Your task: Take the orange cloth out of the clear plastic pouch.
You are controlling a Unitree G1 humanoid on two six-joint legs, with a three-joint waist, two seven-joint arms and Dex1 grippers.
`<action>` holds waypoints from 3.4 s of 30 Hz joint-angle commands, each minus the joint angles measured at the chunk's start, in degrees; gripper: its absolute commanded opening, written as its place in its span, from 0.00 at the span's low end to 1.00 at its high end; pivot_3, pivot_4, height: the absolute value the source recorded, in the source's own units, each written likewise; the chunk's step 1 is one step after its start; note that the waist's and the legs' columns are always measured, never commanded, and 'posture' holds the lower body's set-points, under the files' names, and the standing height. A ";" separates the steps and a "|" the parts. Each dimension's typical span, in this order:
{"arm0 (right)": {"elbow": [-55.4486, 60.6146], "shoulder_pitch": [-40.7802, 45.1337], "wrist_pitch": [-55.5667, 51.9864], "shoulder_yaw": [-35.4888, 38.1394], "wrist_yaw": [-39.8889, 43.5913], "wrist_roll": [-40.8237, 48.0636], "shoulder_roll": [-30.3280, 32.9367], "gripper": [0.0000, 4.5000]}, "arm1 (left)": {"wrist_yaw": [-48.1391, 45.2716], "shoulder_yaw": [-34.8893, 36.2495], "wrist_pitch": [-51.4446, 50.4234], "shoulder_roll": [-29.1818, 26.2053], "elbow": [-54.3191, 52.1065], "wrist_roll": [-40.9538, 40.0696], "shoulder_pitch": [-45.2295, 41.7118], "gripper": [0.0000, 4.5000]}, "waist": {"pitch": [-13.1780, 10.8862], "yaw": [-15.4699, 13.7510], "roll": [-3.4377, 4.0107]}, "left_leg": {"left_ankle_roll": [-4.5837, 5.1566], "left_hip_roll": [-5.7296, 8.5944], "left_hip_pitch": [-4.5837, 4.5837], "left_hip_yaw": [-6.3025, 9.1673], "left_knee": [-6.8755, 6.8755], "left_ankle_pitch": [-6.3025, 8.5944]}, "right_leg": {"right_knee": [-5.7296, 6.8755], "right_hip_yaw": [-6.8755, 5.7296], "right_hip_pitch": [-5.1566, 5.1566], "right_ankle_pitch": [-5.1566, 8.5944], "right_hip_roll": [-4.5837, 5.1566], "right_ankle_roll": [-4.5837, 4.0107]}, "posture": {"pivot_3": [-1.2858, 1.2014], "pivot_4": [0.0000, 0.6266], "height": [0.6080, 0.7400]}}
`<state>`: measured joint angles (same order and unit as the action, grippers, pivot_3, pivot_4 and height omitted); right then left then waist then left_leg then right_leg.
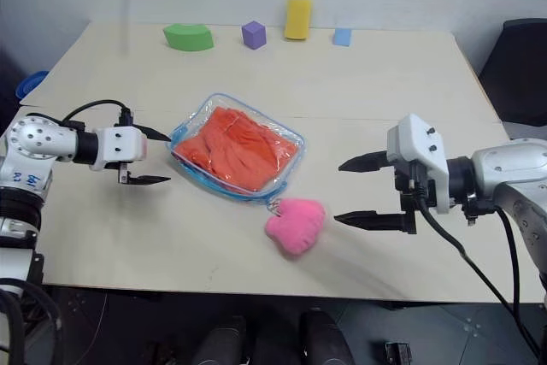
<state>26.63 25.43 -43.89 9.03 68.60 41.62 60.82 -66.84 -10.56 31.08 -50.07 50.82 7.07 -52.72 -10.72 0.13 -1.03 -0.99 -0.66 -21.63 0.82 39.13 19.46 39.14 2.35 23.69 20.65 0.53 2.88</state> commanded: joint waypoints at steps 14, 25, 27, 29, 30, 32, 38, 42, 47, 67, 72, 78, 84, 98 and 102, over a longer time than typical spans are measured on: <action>1.33 -1.23 0.87 1.19 -0.51 1.67 0.50 1.00 | 4.86 0.24 3.01 1.15 7.17 3.32 -2.84 0.10 | -0.01 0.08 -0.01 | -0.04 -0.01 -0.01 -0.02 0.00 -0.02 | 0.05 -0.02 0.03 0.00 0.00 0.00 | 0.52 0.24 1.00; 2.60 -7.42 0.51 3.88 -3.22 1.31 0.99 1.00 | 5.91 9.35 -42.19 -0.36 -46.84 -6.57 23.99 0.00 | 0.00 0.07 -0.01 | -0.06 -0.05 0.00 0.01 0.04 -0.03 | 0.31 -0.01 0.02 0.00 0.02 0.00 | 0.52 0.24 1.00; 3.43 -9.20 0.50 4.51 -4.10 1.48 0.63 1.00 | 7.84 10.30 -47.41 -0.37 -56.26 -6.18 29.52 0.00 | 0.00 0.04 -0.01 | 0.01 -0.04 0.04 0.04 0.03 0.01 | 0.30 -0.02 -0.05 0.00 0.02 0.00 | 0.52 0.24 1.00; 3.88 -10.09 0.61 4.62 -4.82 1.55 0.33 1.00 | 9.54 10.44 -49.49 -0.41 -60.50 -5.22 32.61 0.00 | 0.00 -0.01 -0.02 | 0.04 -0.04 0.06 0.04 0.03 0.02 | 0.28 -0.01 -0.07 0.00 0.02 0.00 | 0.52 0.24 1.00; 3.99 -10.34 0.71 4.55 -5.11 1.53 0.22 1.00 | 10.46 10.46 -50.35 -0.22 -61.79 -4.92 33.63 0.00 | 0.00 -0.02 -0.01 | 0.04 -0.04 0.06 0.04 0.04 0.02 | 0.18 -0.02 -0.08 0.00 0.01 0.00 | 0.52 0.24 1.00; 4.13 -10.72 0.97 4.33 -5.55 1.43 0.05 1.00 | 12.10 10.44 -51.09 0.00 -63.72 -4.39 35.49 0.00 | 0.00 -0.01 -0.01 | 0.04 -0.03 0.14 0.04 0.04 0.02 | 0.16 -0.01 -0.14 0.00 0.00 0.00 | 0.52 0.24 1.00; 3.31 -10.19 1.53 3.41 -5.82 1.17 0.00 1.00 | 13.94 11.52 -49.15 -0.77 -61.35 -5.08 35.62 0.09 | 0.00 0.03 -0.01 | 0.04 -0.04 0.19 0.03 0.01 0.02 | 0.15 -0.01 -0.17 0.00 -0.02 0.00 | 0.52 0.24 1.00; 2.48 -9.81 1.98 3.05 -5.38 0.81 0.28 1.00 | 13.49 12.27 -46.70 -1.58 -59.44 -5.92 34.72 0.34 | 0.00 0.01 -0.01 | 0.04 -0.04 0.19 0.03 0.01 0.02 | 0.14 -0.01 -0.17 0.00 -0.01 0.00 | 0.52 0.24 1.00; 2.27 -10.10 2.21 3.01 -4.92 0.70 0.87 1.00 | 9.42 14.13 -49.32 -0.99 -60.99 -13.36 30.48 0.67 | -0.01 0.00 -0.02 | 0.04 -0.04 0.19 0.03 0.01 0.03 | 0.13 -0.02 -0.17 0.00 -0.01 0.00 | 0.52 0.24 1.00; 2.22 -6.97 0.23 1.27 -5.32 0.53 1.39 1.00 | -3.71 -16.24 -44.71 19.77 -51.75 -13.49 8.16 0.67 | -0.01 -0.15 -0.02 | -0.01 -0.01 0.16 0.03 0.05 -0.01 | 0.06 0.00 -0.21 0.00 -0.11 0.00 | 0.52 0.24 1.00; 2.85 -6.92 -0.34 0.62 -6.63 0.99 0.22 1.00 | -2.46 -18.91 -40.34 22.35 -48.32 -8.12 8.24 0.67 | -0.01 -0.03 -0.03 | -0.06 -0.02 0.16 0.02 0.06 -0.04 | 0.06 0.02 -0.21 0.00 -0.12 0.00 | 0.52 0.24 1.00; -5.17 0.92 14.43 -9.86 -10.11 -14.49 -6.16 1.00 | -4.03 -16.98 -41.88 20.38 -51.13 -9.39 10.44 0.47 | -0.01 0.31 -0.03 | -0.03 -0.01 0.25 -0.02 0.08 -0.03 | 0.18 0.09 -0.21 0.00 -0.11 0.00 | 0.52 0.24 1.00; -17.23 9.17 33.39 -20.53 -8.41 -29.78 -13.30 1.00 | -5.18 -15.05 -45.46 17.46 -56.75 -10.97 12.74 0.06 | -0.01 0.35 -0.02 | -0.28 -0.02 0.27 -0.07 0.05 -0.16 | 0.27 0.16 -0.12 0.00 -0.14 0.00 | 0.52 0.24 1.00; -45.67 20.23 64.50 -29.22 -6.74 -45.12 -25.24 0.71 | 0.41 -12.64 -58.16 15.14 -70.70 -11.65 18.38 0.00 | -0.01 1.29 -0.03 | -0.31 -0.03 0.25 -0.10 0.07 -0.18 | 0.31 0.16 -0.09 0.00 -0.10 0.00 | 0.52 0.24 1.00; -49.16 21.59 66.07 -30.11 -5.55 -46.70 -27.21 0.39 | 2.23 -12.56 -59.61 15.19 -71.79 -11.43 18.96 0.00 | -0.01 1.58 -0.02 | -0.33 -0.05 0.26 -0.09 0.06 -0.19 | 0.35 0.15 -0.08 0.00 -0.12 -0.01 | 0.52 0.24 1.00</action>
<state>-22.38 45.89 20.92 -21.09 62.36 -4.78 33.81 -65.48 -24.05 -28.15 -34.71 -18.61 -4.06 -33.99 -10.73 1.72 -1.05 -1.32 -0.71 -21.36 0.74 39.18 19.27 39.49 2.49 23.60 20.65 0.41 2.88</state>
